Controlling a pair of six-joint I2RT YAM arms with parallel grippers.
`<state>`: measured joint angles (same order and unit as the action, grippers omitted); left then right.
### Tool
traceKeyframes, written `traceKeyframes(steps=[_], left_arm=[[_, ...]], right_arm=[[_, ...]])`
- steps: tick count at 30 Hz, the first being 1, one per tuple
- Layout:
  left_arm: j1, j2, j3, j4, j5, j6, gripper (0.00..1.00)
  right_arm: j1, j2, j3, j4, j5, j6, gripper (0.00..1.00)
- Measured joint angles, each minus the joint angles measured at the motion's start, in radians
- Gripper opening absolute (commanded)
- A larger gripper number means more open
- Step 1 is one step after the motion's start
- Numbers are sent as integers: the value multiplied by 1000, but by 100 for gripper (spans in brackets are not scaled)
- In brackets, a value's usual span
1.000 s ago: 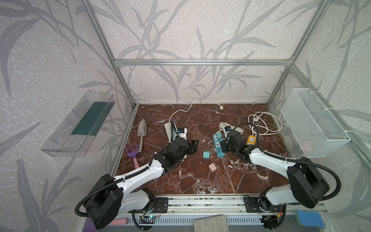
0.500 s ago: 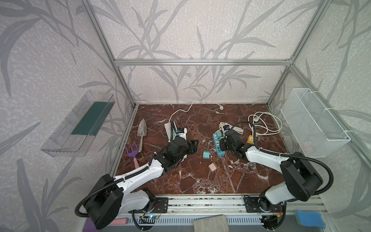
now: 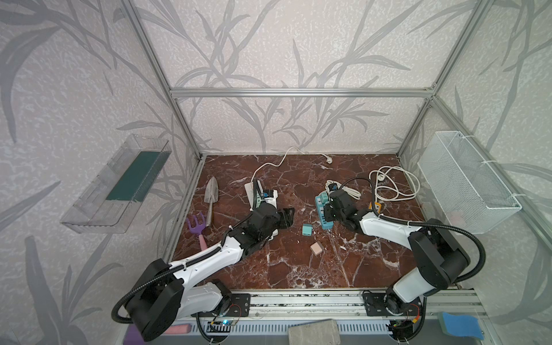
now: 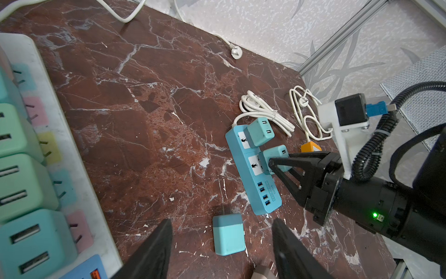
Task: Insert plugs into power strip
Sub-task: Insert the plug into the socket.
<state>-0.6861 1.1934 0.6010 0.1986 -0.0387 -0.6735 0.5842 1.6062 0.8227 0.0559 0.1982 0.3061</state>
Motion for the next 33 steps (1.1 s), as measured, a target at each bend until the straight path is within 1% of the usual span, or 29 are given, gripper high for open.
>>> traceKeyframes(steps=[12,15,19,23,25,27,28,31,33], left_arm=[[1,-8,-2,0,-1,2,65],[1,-9,-2,-1,-1,2,65],[1,-9,-2,-4,-1,3,65],[1,-11,-2,-4,0,3,65],[1,-14,-2,-4,0,3,65],[1,-18,-2,-4,0,3,65],[1,-19,-2,-5,0,2,64],[1,-32,-5,-4,-5,-2,64],[1,-60,-21,-1,-13,-4,64]], right_arm=[[14,27,13,-3,42,41,0],[14,49,23,4,56,44,3],[24,53,33,-5,61,49,19],[29,43,53,-47,57,54,31],[32,25,60,-97,42,57,39],[34,8,68,-162,19,57,50],[37,0,73,-192,10,55,53],[39,-30,91,-232,-2,40,60],[40,-59,100,-241,-3,31,61]])
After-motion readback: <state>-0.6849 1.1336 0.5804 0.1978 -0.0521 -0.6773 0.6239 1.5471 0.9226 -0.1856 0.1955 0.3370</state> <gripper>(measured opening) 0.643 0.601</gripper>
